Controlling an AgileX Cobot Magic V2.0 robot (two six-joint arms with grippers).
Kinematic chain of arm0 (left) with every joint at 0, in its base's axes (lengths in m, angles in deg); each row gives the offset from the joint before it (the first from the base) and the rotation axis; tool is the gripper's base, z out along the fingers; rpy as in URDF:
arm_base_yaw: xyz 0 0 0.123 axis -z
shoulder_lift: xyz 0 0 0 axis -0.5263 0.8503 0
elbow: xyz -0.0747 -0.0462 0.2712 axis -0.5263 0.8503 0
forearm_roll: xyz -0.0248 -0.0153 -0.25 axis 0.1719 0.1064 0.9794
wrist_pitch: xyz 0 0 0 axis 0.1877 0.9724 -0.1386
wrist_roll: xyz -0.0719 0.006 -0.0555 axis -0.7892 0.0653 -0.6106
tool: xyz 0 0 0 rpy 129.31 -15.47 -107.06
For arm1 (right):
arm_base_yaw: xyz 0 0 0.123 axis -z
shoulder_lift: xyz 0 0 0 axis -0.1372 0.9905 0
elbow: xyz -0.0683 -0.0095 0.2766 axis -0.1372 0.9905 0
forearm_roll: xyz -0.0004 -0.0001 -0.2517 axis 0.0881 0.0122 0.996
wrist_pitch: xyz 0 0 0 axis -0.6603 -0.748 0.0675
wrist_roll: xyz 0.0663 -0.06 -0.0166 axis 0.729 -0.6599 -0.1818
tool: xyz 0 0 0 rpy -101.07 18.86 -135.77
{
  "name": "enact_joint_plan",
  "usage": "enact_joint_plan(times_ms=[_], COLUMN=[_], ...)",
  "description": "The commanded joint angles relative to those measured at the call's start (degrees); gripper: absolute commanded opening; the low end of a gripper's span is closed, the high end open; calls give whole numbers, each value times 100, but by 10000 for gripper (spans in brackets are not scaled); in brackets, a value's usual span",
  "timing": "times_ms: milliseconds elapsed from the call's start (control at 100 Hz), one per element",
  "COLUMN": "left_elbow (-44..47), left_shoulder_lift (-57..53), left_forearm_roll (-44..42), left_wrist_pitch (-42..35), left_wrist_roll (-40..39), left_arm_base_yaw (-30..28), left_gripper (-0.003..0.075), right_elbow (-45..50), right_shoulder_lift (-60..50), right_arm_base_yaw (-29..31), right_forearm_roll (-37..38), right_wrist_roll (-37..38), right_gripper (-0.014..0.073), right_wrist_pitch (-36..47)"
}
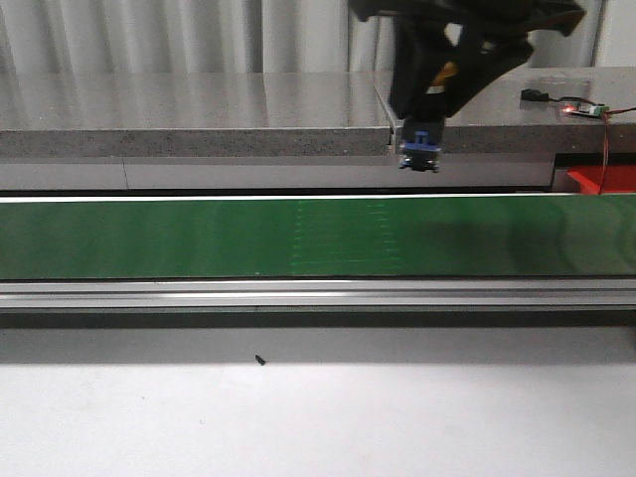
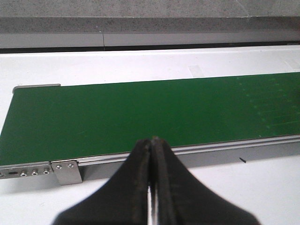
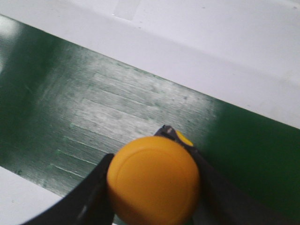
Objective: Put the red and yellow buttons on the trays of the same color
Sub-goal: 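Lift the yellow button and carry it over the yellow tray, then lower the yellow button into the yellow tray and open the right gripper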
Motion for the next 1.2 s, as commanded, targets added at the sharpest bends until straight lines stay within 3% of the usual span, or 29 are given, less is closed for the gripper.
enact_joint_plan(times_ms=[0,280,630,960,1190], left_elbow=[-153,-153,-153,-153,-153], left_shoulder_lift=[33,33,33,33,33], left_forearm_roll=[57,57,57,57,57], left_wrist_pitch=[-460,-460,-460,-460,-460], left_wrist_roll=[-44,-44,-44,-44,-44], left_arm_base_yaw=[43,43,43,43,43], left_gripper=[-19,-19,-19,-19,-19], right_elbow=[120,905,1527,1561,1561], right_shoulder_lift=[-636,-1757,-2692,-2546,-1922], right_arm_base_yaw=[281,1543,3545,5272,5731], right_forearm_roll=[83,135,179,173,129], right_wrist_roll=[59,93,122,370,429], right_gripper=[199,199,199,199,199], right_wrist_pitch=[244,21,-215,34,223])
